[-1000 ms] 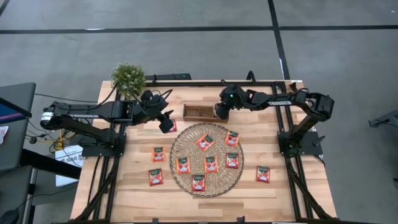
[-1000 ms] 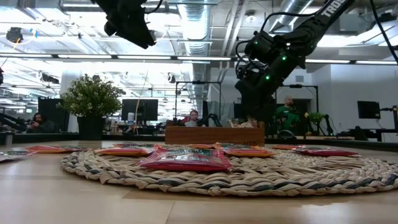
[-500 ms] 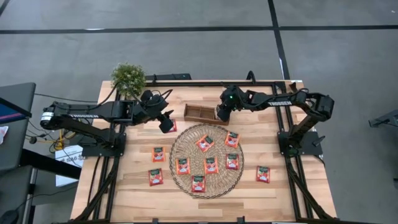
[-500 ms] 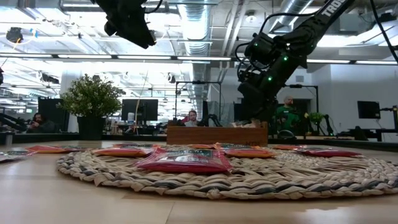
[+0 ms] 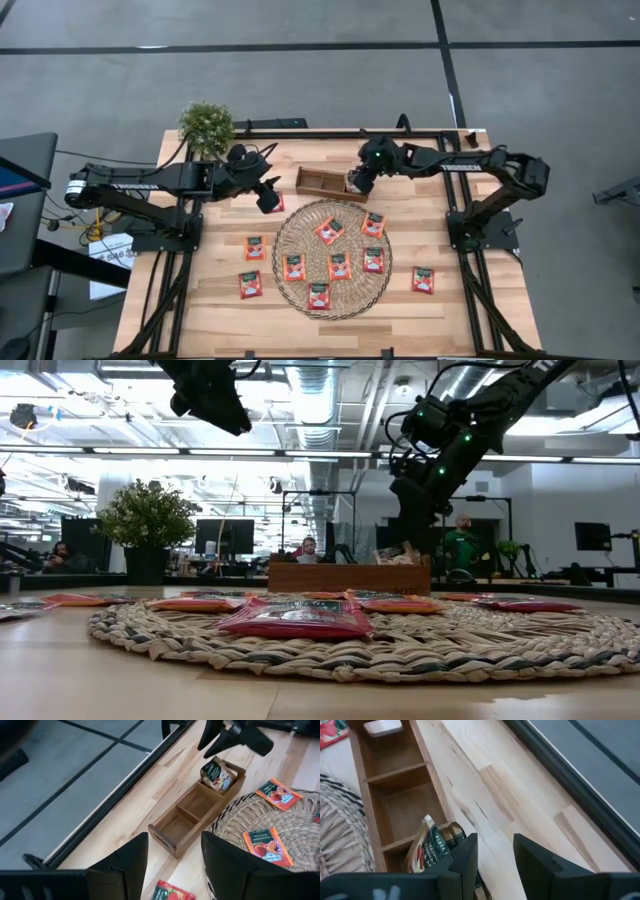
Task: Pick & Place Tea
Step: Adjust the brown tea bags in the wooden organizer
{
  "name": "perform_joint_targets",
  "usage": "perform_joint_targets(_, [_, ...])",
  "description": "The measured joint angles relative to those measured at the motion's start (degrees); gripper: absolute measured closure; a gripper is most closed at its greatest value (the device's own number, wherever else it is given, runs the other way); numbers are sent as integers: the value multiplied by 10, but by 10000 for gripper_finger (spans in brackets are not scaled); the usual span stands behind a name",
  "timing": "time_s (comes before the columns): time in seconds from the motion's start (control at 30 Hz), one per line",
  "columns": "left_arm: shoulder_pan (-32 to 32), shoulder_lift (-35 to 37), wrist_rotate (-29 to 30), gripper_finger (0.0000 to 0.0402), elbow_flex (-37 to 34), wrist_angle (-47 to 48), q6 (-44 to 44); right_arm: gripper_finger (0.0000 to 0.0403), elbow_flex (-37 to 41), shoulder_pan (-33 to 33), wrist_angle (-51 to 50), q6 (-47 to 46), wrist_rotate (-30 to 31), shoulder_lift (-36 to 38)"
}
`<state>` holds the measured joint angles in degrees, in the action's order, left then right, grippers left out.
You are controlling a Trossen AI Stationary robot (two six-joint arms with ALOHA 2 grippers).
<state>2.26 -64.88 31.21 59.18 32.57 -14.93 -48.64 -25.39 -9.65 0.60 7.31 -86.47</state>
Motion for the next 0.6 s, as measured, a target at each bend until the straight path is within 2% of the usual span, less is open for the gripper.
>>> perform_joint_targets(0.3, [0, 0, 0, 225, 0, -8, 5, 286, 0, -2, -16, -1, 3, -29])
perform_joint_targets(0.6, [0, 0, 0, 225, 0, -8, 6, 323, 0, 3, -49, 9, 2, -6])
